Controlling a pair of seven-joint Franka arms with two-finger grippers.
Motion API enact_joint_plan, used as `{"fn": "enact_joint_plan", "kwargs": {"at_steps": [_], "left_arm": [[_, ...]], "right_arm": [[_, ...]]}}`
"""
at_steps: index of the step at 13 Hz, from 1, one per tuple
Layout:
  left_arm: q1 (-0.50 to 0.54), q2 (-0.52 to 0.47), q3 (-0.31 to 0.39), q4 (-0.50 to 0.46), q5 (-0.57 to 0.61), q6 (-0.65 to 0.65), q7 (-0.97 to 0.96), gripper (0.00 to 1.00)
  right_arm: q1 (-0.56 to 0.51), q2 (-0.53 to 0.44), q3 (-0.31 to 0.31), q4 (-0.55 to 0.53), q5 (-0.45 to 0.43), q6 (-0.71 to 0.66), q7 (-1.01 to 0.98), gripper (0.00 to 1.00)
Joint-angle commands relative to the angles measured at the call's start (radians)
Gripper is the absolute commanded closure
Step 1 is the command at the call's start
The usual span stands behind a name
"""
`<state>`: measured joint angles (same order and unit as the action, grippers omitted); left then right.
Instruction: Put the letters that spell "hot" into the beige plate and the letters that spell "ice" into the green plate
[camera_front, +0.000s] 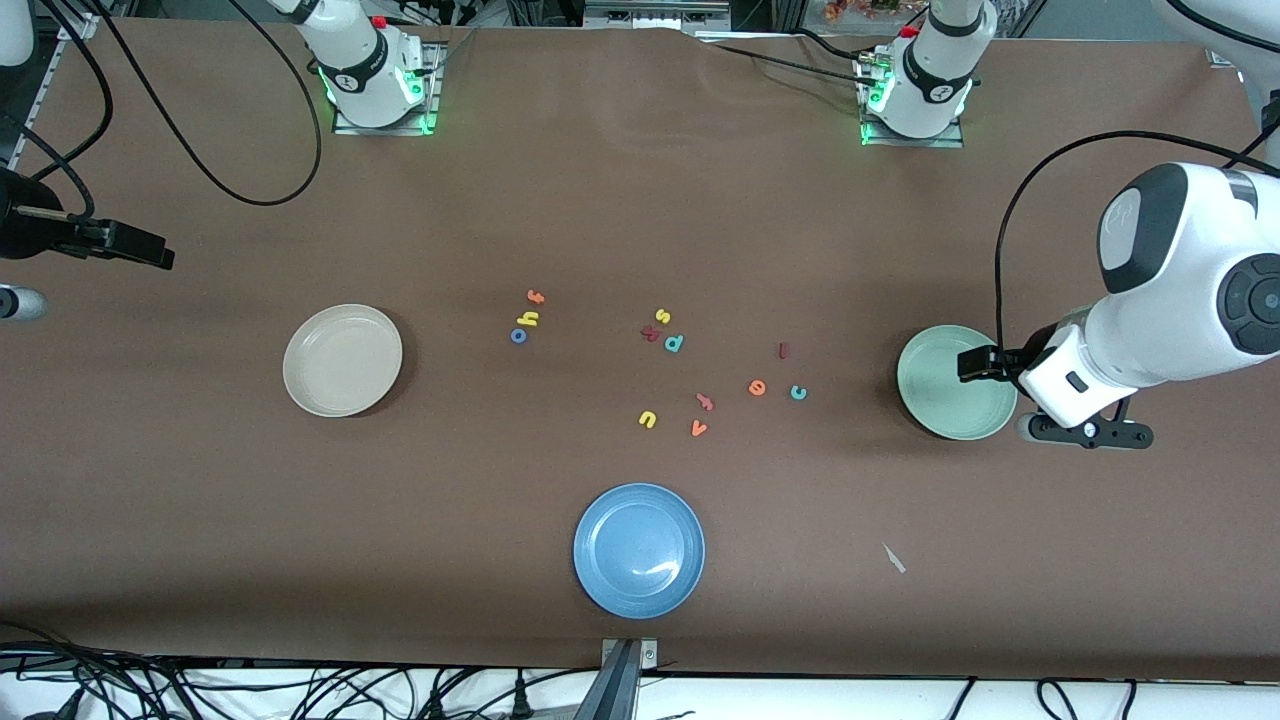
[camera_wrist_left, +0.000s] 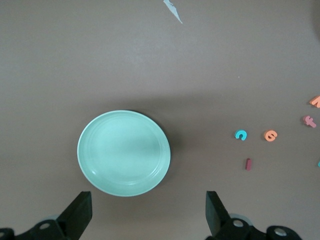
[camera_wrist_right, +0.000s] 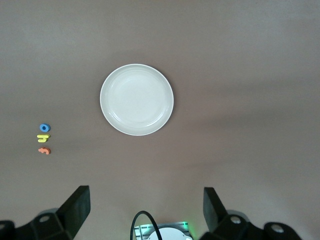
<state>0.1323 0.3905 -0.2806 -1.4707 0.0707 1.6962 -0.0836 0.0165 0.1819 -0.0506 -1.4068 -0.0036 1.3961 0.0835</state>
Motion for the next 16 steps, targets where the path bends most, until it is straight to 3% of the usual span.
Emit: {"fn": "enact_joint_plan", "kwargs": {"at_steps": [1,5,8,16], "left_arm": [[0.015,-0.106,-0.002,-0.046,0.024,-0.068,0.037,0.0],[0.072,-0.17,0.001,-0.046,0.024,-0.136,0.148,0.0],[0.073,-0.171,-0.005,-0.045,0.098,-0.153,0.2,0.0],[0.073,-0.133,-0.003,-0.016,0.029,-0.13,0.189,0.0]], "right_arm": [[-0.006,0.004,0.005,0.017,0.025,-0.009,0.009,0.0],[-0.004,0.008,0.006,0.015,0.076,0.049,0.009,0.0],[-0.001,0.011,0.009,0.015,0.077,0.049,0.002,0.0],[0.016,-0.016,0.054,0.017,0.074,-0.006,-0.011,0.0]]}}
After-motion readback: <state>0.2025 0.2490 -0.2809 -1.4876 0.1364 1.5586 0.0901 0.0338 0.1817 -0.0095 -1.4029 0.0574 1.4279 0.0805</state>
